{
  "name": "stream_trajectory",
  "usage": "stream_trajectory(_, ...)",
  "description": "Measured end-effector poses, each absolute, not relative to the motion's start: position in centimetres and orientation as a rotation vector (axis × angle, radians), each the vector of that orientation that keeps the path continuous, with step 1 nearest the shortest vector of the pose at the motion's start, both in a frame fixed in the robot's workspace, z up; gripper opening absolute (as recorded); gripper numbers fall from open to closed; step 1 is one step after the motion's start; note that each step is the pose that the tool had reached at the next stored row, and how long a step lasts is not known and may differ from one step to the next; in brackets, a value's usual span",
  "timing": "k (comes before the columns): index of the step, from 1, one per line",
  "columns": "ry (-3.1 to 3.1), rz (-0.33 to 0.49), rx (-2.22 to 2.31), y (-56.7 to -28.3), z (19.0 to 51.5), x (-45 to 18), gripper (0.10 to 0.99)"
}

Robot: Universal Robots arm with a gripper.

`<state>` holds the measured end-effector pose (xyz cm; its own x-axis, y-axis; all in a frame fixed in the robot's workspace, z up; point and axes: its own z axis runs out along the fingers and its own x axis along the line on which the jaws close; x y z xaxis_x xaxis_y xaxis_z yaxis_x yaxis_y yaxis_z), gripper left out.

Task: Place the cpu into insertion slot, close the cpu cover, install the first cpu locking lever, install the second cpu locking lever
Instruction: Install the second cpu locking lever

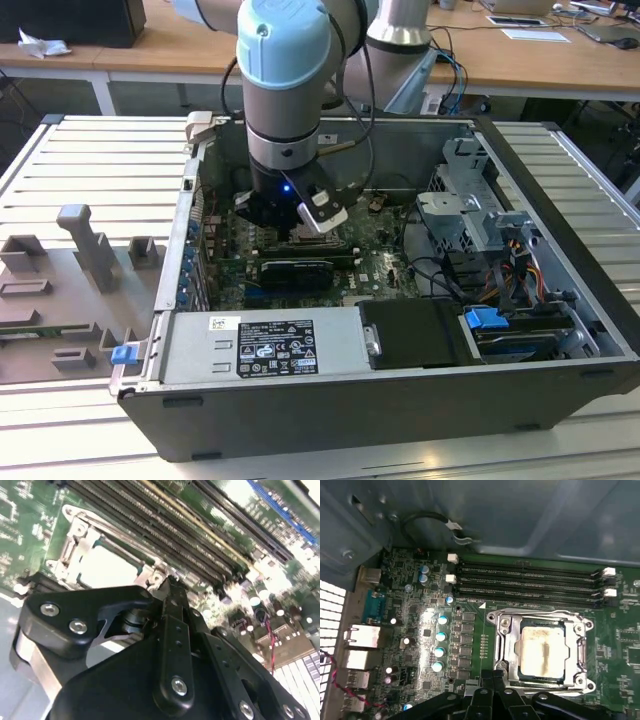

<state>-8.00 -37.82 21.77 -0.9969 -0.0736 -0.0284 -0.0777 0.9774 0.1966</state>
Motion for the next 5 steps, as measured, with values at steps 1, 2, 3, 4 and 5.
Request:
stream_trajectory(1,3.103,0.31,-0.119,-37.8,22.2,-8.0,0.106)
stream_trajectory(2,3.103,0.31,-0.119,-37.8,22.6,-8.0,0.106)
stream_trajectory(3,3.103,0.31,-0.119,-37.8,23.0,-8.0,0.106)
stream_trajectory(4,3.103,0.309,-0.119,-37.7,23.4,-8.0,0.106)
stream_trajectory(5,3.103,0.31,-0.119,-37.7,23.5,-8.0,0.106)
